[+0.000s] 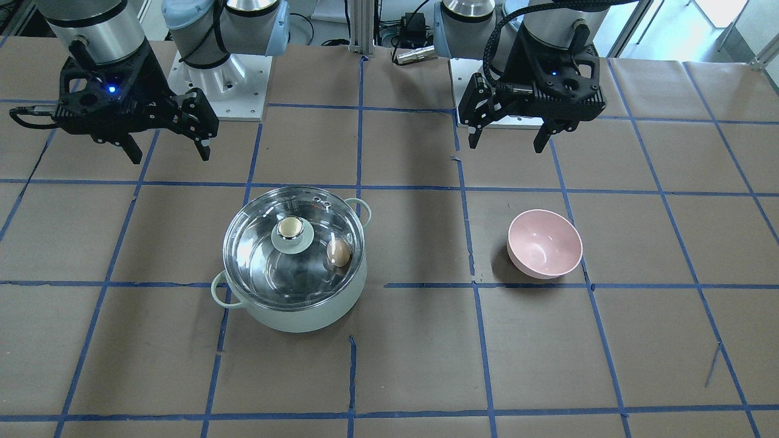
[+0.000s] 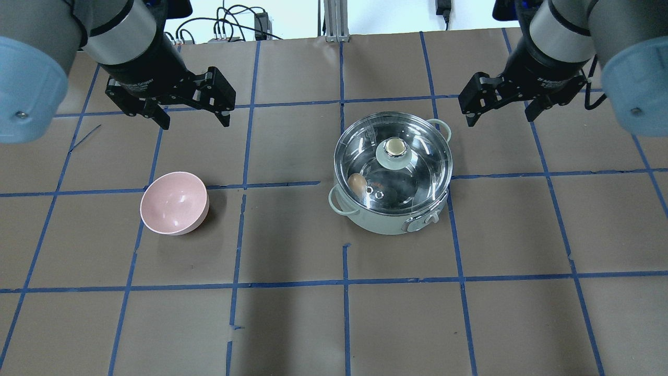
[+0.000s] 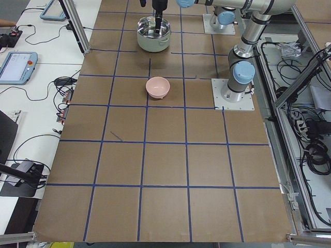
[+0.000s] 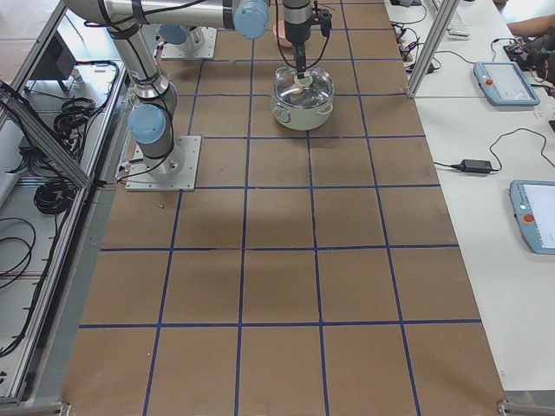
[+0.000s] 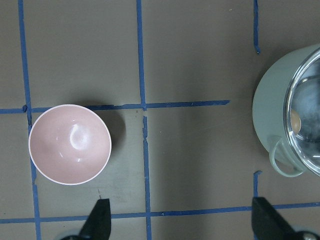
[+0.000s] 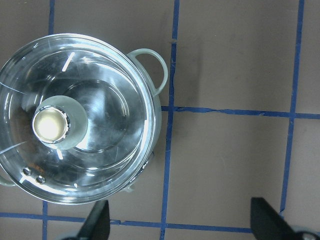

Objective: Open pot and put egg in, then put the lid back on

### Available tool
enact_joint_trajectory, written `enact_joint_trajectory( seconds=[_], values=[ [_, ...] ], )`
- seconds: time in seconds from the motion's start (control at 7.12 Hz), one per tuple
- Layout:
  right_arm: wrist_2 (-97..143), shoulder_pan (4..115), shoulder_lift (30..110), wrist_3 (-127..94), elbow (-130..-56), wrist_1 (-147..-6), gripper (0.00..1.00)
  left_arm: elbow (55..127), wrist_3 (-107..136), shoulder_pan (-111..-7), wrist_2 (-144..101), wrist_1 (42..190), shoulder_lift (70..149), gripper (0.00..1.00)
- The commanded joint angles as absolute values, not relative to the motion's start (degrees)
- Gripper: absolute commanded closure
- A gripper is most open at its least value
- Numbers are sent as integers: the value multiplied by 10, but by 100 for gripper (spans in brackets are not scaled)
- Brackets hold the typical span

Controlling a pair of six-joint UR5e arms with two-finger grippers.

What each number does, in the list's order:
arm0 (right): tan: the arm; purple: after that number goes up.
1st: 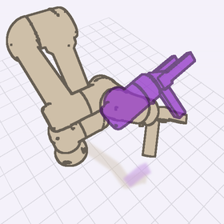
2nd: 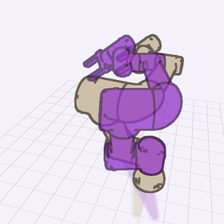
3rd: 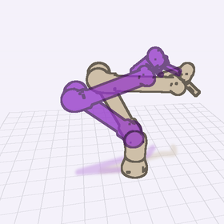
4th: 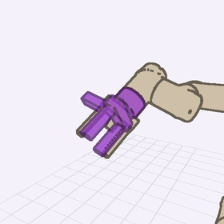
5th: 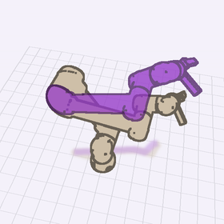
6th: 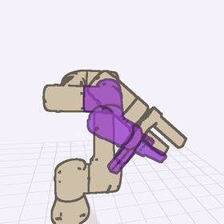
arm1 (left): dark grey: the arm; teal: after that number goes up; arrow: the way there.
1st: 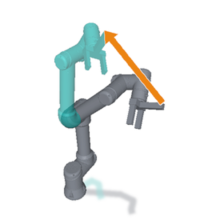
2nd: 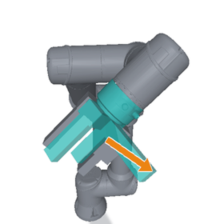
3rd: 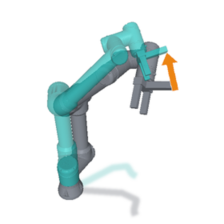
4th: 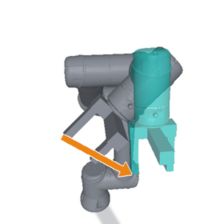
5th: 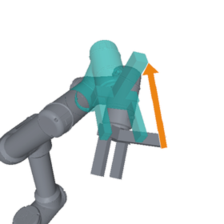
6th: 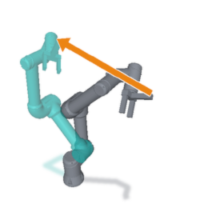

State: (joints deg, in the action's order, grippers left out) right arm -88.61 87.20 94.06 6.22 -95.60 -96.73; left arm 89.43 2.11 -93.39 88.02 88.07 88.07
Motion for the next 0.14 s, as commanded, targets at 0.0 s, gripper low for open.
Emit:
enact_joint_trajectory(
  seconds=[0.0],
  values=[
    [-911, 868, 948, 65, -959, -962, 0, 894, 21, -933, 880, 881, 881, 0]
  ],
)
